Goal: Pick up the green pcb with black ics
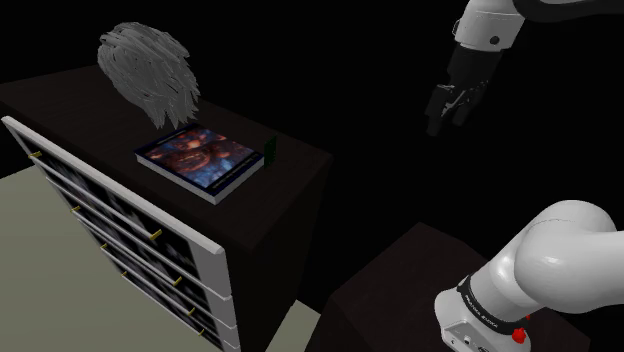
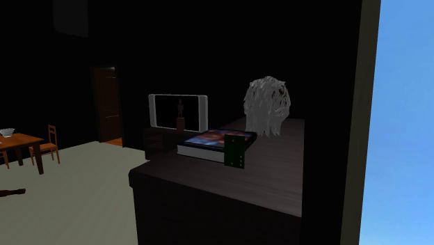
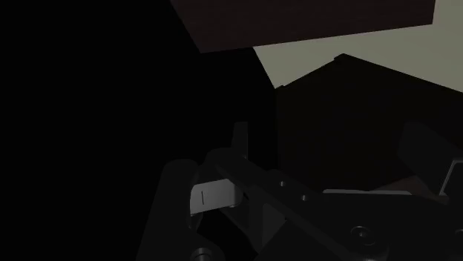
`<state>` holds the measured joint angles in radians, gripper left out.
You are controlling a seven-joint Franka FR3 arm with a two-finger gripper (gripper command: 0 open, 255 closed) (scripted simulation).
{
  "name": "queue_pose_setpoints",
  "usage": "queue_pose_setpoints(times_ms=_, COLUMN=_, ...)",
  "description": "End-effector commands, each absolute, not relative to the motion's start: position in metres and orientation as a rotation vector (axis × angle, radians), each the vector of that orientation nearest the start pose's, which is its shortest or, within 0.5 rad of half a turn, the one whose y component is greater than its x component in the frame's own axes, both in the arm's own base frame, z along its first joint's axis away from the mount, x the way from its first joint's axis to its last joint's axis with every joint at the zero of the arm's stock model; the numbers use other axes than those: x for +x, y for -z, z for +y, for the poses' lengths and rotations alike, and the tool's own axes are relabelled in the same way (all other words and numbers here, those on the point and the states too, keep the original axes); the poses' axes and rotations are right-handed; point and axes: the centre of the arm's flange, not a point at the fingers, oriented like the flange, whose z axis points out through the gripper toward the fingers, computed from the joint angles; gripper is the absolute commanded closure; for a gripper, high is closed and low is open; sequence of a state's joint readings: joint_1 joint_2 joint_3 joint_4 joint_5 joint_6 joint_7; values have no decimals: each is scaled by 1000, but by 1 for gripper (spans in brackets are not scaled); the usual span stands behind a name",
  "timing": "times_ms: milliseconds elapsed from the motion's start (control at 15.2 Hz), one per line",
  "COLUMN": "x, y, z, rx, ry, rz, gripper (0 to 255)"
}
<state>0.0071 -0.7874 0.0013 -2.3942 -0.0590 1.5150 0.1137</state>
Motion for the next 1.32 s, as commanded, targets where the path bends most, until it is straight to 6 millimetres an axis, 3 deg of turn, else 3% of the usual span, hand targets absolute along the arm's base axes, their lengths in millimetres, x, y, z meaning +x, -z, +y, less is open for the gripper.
queue_pose_setpoints(times_ms=0, x=299, y=-569, z=-4, rx=-3199, ry=-141, rz=170, gripper=0)
queue_pose_setpoints(times_ms=660, x=376, y=-516, z=79, rx=-3090, ry=-152, rz=635, gripper=0)
queue_pose_setpoints(times_ms=1254, x=465, y=-470, z=133, rx=-2936, ry=-158, rz=1028, gripper=0)
